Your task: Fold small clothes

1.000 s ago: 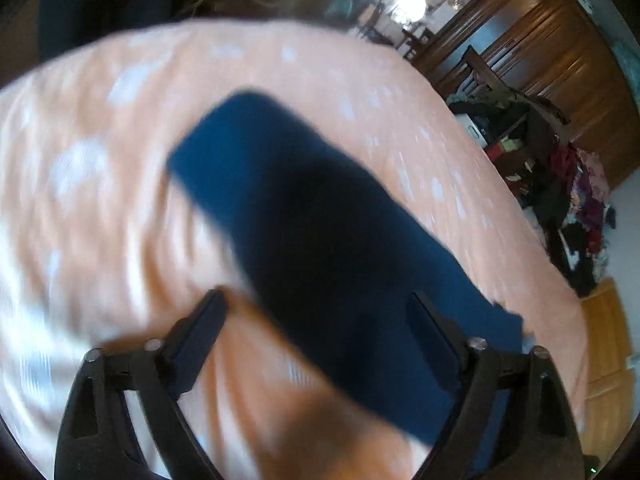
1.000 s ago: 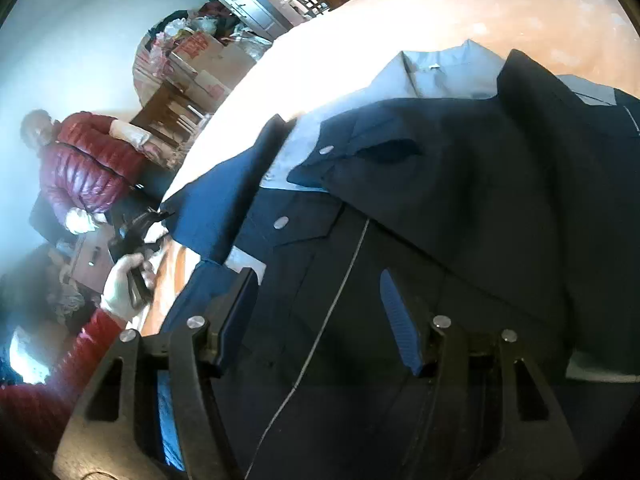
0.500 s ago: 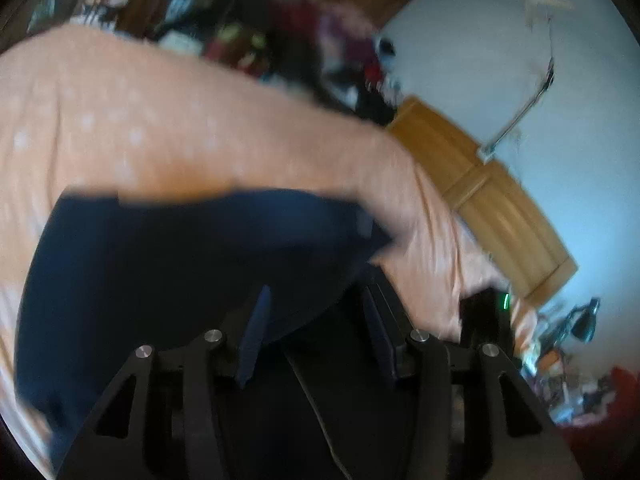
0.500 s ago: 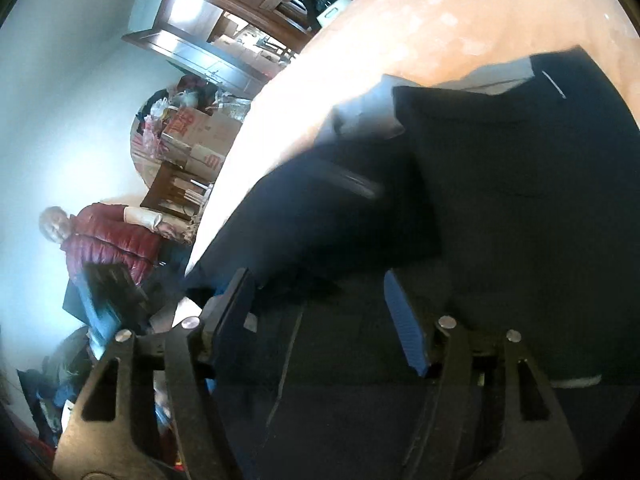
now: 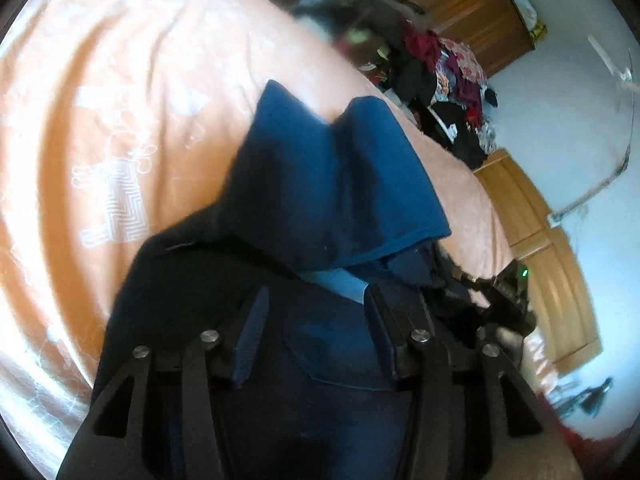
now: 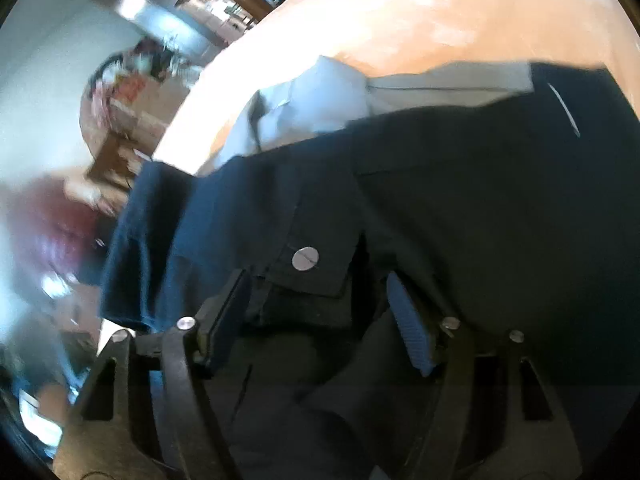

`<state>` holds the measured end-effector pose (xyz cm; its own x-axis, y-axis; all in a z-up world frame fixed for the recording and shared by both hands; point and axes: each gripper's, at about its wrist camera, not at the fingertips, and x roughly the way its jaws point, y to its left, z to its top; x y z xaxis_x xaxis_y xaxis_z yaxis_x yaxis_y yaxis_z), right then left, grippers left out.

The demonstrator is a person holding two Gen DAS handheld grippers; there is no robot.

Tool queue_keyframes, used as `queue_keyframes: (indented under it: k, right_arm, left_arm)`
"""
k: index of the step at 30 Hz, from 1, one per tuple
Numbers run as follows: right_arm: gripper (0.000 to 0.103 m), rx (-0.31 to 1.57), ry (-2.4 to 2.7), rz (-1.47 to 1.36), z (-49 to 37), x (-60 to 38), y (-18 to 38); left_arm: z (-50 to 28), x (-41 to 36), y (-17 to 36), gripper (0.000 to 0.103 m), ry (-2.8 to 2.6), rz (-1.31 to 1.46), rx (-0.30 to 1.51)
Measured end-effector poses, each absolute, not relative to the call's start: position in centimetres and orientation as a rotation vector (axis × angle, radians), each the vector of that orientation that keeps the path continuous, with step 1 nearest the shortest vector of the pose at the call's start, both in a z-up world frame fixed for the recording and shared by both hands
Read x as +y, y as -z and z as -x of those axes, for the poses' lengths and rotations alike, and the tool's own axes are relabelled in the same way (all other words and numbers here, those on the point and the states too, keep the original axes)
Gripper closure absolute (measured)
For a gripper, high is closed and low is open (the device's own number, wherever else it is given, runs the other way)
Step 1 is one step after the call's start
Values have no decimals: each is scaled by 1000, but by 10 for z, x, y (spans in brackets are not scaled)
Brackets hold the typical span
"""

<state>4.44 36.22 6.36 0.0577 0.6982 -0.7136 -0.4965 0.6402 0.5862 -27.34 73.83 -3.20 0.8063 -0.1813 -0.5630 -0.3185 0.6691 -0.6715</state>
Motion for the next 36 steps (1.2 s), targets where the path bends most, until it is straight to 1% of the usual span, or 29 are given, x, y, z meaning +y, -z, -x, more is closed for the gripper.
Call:
queue_keyframes:
  k: [3,4,5,6,9,10,11,12,13,14,18,20,23,25,30,31,32,33,35,36]
  right_arm:
    - [32,1170,-884,-117,-34,373,-68]
    - [35,1165,-882,-108,-32,373,-68]
    - [42,1170,-898,-128,-30,373,-69]
    - [46,1179,-916,-159,-31,370,-68]
    - [51,1212,-916,-226,-35,369,-61]
    - [56,1222,-906,-247,-39,368,-59]
    - [68,1225,-889,-265,-43,367,-58]
    - [78,1222,-877,-264,-45,368,-59]
    - [98,1204,-874,-268,-46,367,-64]
    - [102,1182,-899,-286,-45,365,-73]
    - [102,1033,-1000,-323,-43,347,-135]
    - [102,957,-993,-339,-49,323,-166]
    - [102,904,-933,-321,-53,287,-183]
    - [102,918,-886,-314,-55,264,-175]
    - [101,1061,-777,-231,-52,241,-115]
    - [96,1136,-777,-222,-52,241,-98]
    - [92,1152,-728,-191,-51,239,-91]
    - [89,1139,-690,-160,-49,233,-89]
    - [80,1101,-665,-172,-42,223,-93]
    - [80,1078,-676,-201,-36,220,-98]
  left_arm:
    - [272,735,31,49,-78,848,654]
    - [275,736,33,49,-74,854,653]
    - [275,737,34,49,-71,860,652]
    - [276,737,34,49,-68,864,650]
    - [265,735,31,49,-69,864,652]
    - [264,734,31,49,-68,863,653]
    - [266,735,31,49,-67,864,654]
    - [267,735,31,49,-65,865,654]
    - [268,735,31,49,-65,866,653]
    - [269,735,31,49,-64,867,652]
    - [268,733,30,48,-68,860,650]
    - [269,733,30,48,-67,861,647]
    - [271,733,30,48,-66,862,644]
    - [272,734,30,48,-66,862,645]
    - [272,733,30,47,-67,861,650]
    - [272,733,30,47,-67,861,651]
    - [272,734,30,47,-66,862,652]
    - [272,734,30,47,-66,863,652]
    - [272,733,29,46,-66,863,653]
    - [272,733,29,46,-66,863,652]
